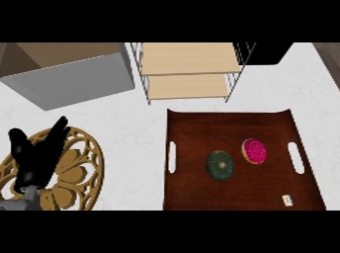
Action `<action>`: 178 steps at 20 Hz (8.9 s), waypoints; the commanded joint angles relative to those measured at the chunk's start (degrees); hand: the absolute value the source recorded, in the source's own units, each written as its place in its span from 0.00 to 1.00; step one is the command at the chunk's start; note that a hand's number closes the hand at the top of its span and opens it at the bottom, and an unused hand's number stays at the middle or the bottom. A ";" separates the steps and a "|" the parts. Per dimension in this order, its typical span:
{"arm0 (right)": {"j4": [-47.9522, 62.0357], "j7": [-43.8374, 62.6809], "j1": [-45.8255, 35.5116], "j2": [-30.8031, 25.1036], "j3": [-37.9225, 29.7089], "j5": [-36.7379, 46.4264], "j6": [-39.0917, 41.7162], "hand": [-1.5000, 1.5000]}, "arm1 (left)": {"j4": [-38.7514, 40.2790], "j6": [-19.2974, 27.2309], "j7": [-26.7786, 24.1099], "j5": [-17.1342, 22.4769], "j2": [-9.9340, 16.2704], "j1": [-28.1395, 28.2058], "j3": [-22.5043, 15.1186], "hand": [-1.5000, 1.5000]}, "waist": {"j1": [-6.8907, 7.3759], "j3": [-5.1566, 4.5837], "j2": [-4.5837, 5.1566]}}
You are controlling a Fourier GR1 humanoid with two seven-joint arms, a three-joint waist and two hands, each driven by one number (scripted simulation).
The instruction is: Pick the cupcake from the tray and place it in the tiered shelf
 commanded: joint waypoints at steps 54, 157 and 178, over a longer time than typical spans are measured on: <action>25.51 60.05 -38.98 19.84 19.96 50.51 8.26 0.00 | -0.52 -3.54 2.16 -4.10 -4.86 2.26 1.87 0.50 | 1.05 -0.12 0.25; 76.70 13.54 -111.28 22.24 4.37 48.12 9.81 1.00 | 1.27 -7.40 3.67 -10.13 -9.19 -0.23 6.73 0.50 | 1.50 -0.14 0.41; 78.12 13.04 -115.95 22.22 -13.62 33.95 -2.34 0.00 | 0.16 -6.68 3.71 -10.64 -10.12 -0.01 7.43 0.50 | 1.80 -0.11 0.47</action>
